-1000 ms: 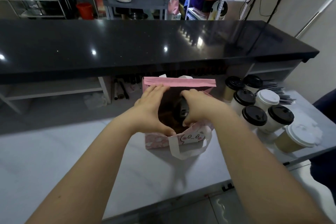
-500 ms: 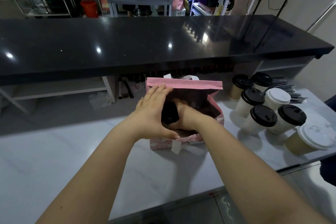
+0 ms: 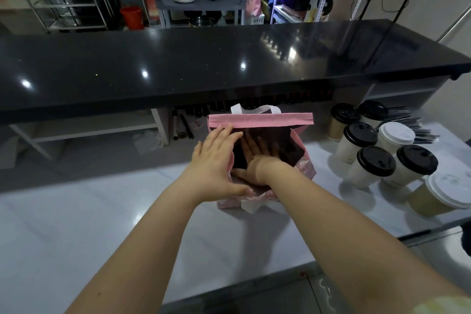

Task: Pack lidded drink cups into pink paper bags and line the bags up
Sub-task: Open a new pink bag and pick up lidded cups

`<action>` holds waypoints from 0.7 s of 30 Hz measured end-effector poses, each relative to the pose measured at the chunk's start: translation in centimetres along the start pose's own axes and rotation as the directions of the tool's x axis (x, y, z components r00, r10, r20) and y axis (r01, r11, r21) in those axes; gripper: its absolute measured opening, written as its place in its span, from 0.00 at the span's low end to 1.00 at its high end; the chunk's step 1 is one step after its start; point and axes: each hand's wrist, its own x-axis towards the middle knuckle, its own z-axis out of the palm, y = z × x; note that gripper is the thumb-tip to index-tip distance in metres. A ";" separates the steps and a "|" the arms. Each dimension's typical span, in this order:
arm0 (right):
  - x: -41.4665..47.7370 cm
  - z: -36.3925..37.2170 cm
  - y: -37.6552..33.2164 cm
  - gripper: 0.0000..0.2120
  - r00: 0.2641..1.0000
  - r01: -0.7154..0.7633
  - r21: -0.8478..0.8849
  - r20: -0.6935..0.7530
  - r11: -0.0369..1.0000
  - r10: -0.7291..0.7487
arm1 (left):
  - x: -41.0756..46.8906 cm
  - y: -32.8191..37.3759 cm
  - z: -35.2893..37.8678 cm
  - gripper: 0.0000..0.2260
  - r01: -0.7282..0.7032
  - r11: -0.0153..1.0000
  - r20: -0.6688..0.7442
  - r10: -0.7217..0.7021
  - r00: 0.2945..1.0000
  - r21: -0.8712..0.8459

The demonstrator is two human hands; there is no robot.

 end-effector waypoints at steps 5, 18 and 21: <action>-1.9 -3.1 1.5 0.48 0.992 0.122 0.084 -0.017 0.989 -0.121 | 0.9 0.3 -0.7 0.31 0.081 0.997 -0.155 -0.083 0.984 -0.015; -11.4 -6.7 5.7 0.11 0.758 0.065 0.422 -0.610 0.904 0.230 | 5.2 6.0 -1.2 0.14 0.037 0.990 -0.302 0.007 0.953 0.137; -12.9 -5.9 7.5 0.12 0.685 0.002 0.391 -0.671 0.920 0.283 | 6.5 8.8 -0.6 0.12 -0.072 0.991 -0.259 0.099 0.961 0.111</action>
